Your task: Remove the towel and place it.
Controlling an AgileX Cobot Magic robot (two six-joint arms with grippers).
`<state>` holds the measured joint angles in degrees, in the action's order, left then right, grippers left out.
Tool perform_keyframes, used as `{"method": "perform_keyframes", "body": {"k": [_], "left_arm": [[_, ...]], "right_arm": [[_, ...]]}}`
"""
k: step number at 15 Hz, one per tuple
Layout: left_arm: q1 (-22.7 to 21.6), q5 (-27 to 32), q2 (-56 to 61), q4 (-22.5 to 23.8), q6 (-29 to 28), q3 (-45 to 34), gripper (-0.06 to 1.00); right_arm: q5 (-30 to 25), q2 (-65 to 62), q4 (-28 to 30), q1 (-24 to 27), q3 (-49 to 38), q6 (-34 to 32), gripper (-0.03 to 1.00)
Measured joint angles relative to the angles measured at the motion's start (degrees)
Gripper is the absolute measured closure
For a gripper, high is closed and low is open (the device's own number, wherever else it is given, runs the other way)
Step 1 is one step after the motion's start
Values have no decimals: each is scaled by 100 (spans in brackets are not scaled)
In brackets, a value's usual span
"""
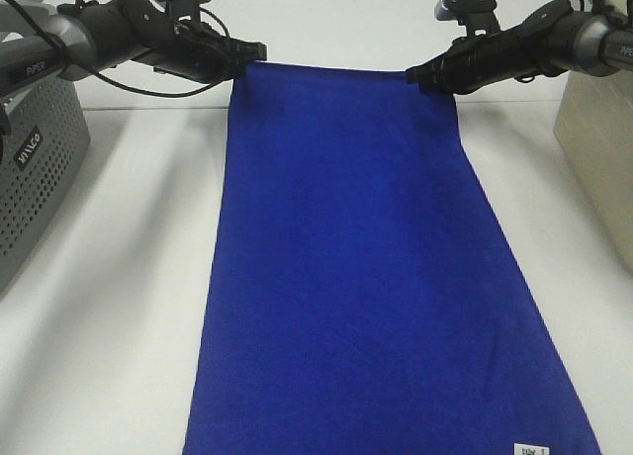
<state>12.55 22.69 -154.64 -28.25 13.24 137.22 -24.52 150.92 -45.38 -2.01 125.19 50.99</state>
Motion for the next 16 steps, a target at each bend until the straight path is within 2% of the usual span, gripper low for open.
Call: {"method": "perform_keyframes", "body": {"k": [10,16], "left_arm": [[29,-309,-298,-17,17,0,94],[34,-533,-395,178,17,0,94]], "right_arm": [[275,315,-115,-6,0,115,95],[453,378,-166,-46,0,132,94]]}}
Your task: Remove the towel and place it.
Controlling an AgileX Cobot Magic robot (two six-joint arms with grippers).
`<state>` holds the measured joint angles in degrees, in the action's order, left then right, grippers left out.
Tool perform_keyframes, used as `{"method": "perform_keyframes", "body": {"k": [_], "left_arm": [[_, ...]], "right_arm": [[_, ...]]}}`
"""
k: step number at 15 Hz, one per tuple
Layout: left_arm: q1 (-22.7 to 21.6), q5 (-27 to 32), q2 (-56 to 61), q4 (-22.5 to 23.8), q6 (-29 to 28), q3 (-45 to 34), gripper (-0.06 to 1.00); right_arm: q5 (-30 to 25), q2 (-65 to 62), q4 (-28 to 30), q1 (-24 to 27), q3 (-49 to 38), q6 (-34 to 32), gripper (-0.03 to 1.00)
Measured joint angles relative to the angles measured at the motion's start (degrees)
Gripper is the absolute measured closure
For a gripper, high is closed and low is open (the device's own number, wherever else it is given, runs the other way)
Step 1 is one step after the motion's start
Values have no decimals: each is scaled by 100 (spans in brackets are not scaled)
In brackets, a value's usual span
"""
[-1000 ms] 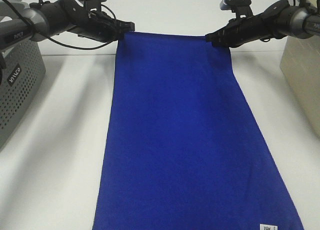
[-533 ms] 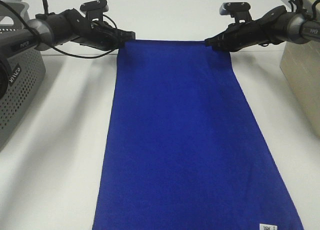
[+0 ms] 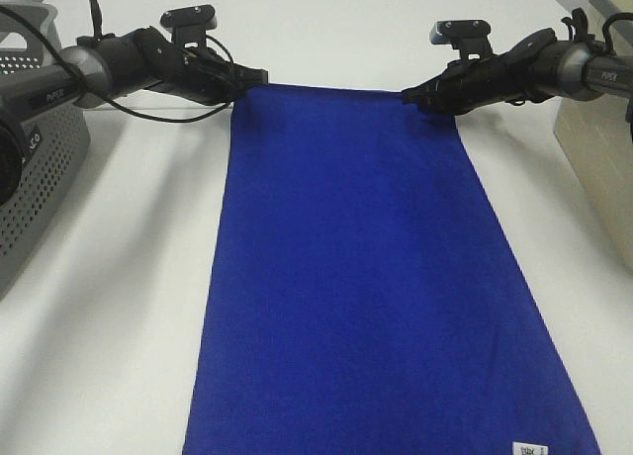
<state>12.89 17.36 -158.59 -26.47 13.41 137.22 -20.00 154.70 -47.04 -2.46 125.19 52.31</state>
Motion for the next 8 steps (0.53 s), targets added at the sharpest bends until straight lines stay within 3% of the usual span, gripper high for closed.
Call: {"method": "perform_keyframes", "body": {"k": [3,5,8], "left_arm": [[0,-92,0,23,0,0,94],[0,-120,0,34,0,0,94],[0,-160,0,63,0,0,88]], "right_arm": [[80,0,-86,-11,0,11,90],[132,0,-86,-11,0,23,82],[172,0,-86,-6,0,132,56]]}}
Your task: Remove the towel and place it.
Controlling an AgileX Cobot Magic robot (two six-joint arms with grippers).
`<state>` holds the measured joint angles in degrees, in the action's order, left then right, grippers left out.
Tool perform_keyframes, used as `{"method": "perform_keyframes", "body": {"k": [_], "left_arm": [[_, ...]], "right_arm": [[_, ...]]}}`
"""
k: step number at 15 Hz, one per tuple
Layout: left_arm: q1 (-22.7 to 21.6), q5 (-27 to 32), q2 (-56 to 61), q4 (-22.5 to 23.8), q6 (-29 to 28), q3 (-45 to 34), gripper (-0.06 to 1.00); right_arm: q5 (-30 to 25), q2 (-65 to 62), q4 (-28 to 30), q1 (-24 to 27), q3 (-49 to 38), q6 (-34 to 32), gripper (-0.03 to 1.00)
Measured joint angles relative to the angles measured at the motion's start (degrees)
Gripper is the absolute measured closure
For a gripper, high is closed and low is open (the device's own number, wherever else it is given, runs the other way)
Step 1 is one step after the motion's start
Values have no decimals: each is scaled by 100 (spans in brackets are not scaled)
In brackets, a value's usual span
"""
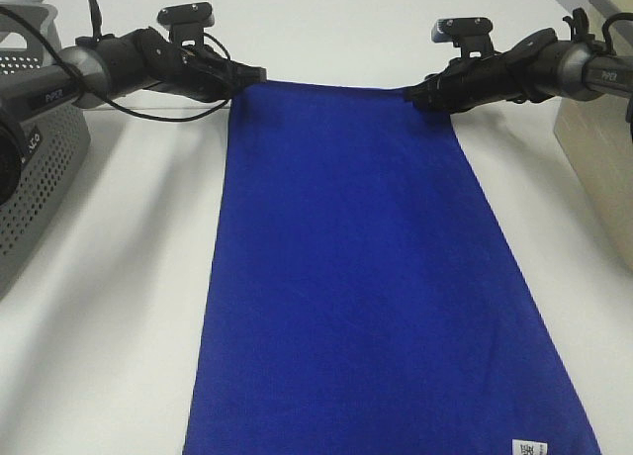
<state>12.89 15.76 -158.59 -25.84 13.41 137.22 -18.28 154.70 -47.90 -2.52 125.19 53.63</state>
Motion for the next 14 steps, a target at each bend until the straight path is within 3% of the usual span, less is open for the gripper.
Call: {"method": "perform_keyframes", "body": {"k": [2,3,8,12,14], "left_arm": [[0,-6,0,23,0,0,79],[0,-11,0,23,0,0,77],[0,-80,0,29,0,0,49],[40,-327,46,378,0,0,46],[86,-344,269,1037,0,0,46]], "right_arm": [[97,0,0,11,0,57,37],[97,0,0,11,0,97,34],[97,-155,6,11,0,149,32],[-166,-321,6,23,292,149,32],[-722,-338,-11,23,476,149,32]]}}
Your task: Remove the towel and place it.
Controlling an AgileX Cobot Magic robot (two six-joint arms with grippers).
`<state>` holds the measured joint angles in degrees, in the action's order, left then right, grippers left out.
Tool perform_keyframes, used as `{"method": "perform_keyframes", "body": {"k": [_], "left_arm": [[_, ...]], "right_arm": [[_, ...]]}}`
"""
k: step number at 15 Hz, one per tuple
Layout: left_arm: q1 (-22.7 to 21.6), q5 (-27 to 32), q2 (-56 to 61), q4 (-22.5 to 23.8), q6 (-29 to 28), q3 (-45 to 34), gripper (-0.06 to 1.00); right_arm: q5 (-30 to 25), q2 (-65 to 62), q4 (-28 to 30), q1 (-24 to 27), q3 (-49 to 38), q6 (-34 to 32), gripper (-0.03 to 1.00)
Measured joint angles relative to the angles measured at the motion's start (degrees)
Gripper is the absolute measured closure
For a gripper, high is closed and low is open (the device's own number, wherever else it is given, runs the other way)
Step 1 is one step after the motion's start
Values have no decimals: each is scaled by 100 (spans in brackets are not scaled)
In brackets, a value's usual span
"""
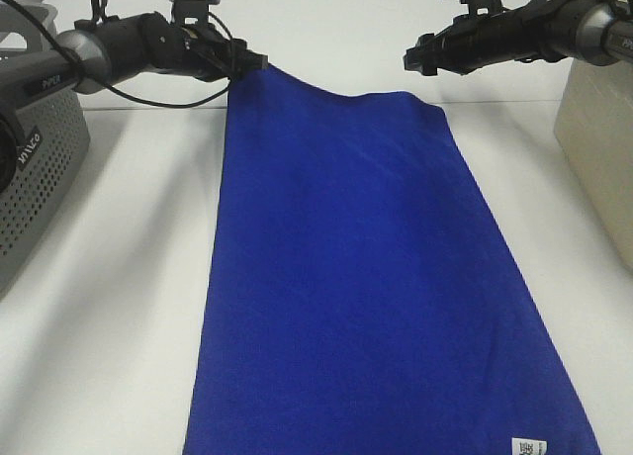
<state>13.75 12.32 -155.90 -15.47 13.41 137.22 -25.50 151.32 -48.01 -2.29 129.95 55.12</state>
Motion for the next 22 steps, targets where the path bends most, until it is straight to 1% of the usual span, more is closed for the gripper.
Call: {"method": "perform_keyframes", "body": {"k": [1,3,4,7,10,11,12,13,14,15,17,18,19,21,22], "left_arm": [[-6,-11,23,97,0,0,46],[-6,-23,6,126,-46,0,46],[-6,-40,-52,126,-201,0,46],[-6,-201,-206,126,-957,0,44],[-23,-264,-212,115,-1513,0,44],[-23,-258,-212,-52,-1982,0,44],[-23,-195,-212,-126,-2131,0,44],[-34,0,-212,-166,-2286,0,44],[-40,126,-212,-172,-2361,0,44],[-63,384,-212,-160,-2441,0,44],[-86,647,-206,258,-2458,0,41],[-86,647,-183,481,-2481,0,38],[-86,579,-143,602,-2492,0,35],[-86,178,23,619,-2504,0,31],[-86,149,74,498,-2515,0,30]], "right_arm": [[-155,0,-6,0,34,0,32],[-321,0,-23,0,52,0,32],[-401,0,-34,0,52,0,32],[-510,0,-40,0,52,0,32],[-527,0,-52,0,52,0,32],[-590,0,-69,0,52,0,32],[-665,0,-69,0,52,0,32],[-705,0,-69,0,52,0,32],[-716,0,-69,0,52,0,32],[-779,0,-69,6,52,0,32],[-865,0,-69,17,52,0,32],[-940,0,-74,23,52,0,32],[-985,0,-74,29,52,0,32],[-1232,0,-80,29,52,0,32],[-1409,0,-80,29,52,0,32]]}}
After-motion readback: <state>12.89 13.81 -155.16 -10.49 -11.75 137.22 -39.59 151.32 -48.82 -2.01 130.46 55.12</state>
